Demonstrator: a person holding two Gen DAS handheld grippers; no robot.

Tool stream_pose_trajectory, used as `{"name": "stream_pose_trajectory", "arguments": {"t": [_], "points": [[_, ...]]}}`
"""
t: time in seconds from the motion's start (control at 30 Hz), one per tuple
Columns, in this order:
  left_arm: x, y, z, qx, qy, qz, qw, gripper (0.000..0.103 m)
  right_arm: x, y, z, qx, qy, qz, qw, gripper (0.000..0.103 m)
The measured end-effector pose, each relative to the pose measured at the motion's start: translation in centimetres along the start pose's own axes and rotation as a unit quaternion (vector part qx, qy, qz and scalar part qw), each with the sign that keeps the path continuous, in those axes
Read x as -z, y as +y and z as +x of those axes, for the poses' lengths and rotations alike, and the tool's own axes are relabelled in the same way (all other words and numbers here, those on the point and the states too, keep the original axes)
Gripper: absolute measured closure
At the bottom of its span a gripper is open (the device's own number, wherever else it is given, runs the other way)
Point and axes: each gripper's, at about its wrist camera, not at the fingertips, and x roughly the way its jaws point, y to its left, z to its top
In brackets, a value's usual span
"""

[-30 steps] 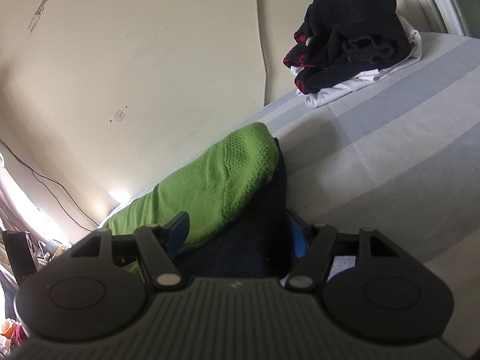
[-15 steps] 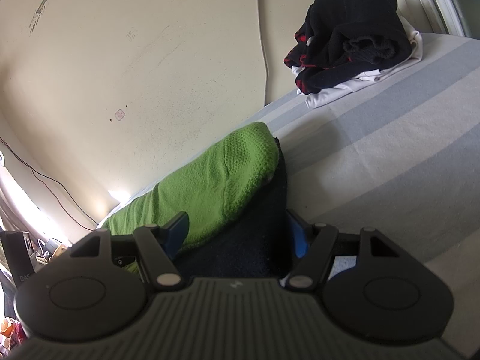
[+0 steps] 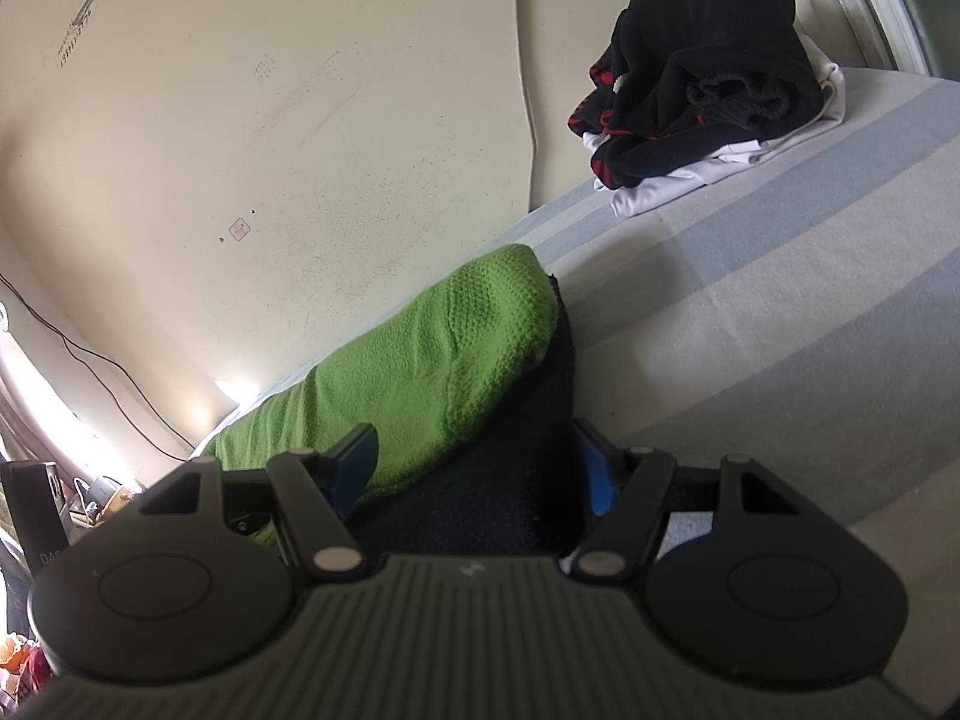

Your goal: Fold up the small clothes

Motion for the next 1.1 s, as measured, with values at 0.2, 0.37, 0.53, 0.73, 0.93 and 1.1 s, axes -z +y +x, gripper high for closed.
{"name": "stream_pose_trajectory", "arguments": {"t": [0.2, 0.37, 0.53, 0.73, 0.93, 1.1], "points": [[-0.06, -0.06, 0.10, -0.003, 0.003, -0.001, 1.0000, 0.000, -0.05, 0.00, 0.00, 0.001, 0.000, -0.001, 1.000, 0.032], [-0.02, -0.09, 0.09, -0.004, 0.003, -0.001, 1.0000, 0.000, -0.05, 0.01, -0.06, 0.003, -0.002, 0.000, 1.000, 0.032], [-0.01, -0.03, 0.07, -0.004, 0.003, -0.001, 1.0000, 0.000, -0.06, -0.15, -0.35, 0.011, -0.010, 0.005, 1.000, 0.032], [0.00, -0.06, 0.03, -0.004, 0.003, -0.001, 1.0000, 0.000, -0.10, -0.30, -0.45, 0.014, -0.014, 0.013, 1.000, 0.034], [0.00, -0.09, -0.03, -0.005, 0.003, 0.000, 1.0000, 0.000, -0.10, -0.29, -0.45, 0.013, -0.013, 0.014, 1.000, 0.033], [0.01, 0.24, -0.78, 0.003, -0.011, -0.005, 0.9999, 0.000, -0.04, -0.21, -0.36, 0.016, -0.011, 0.009, 1.000, 0.033]]}}
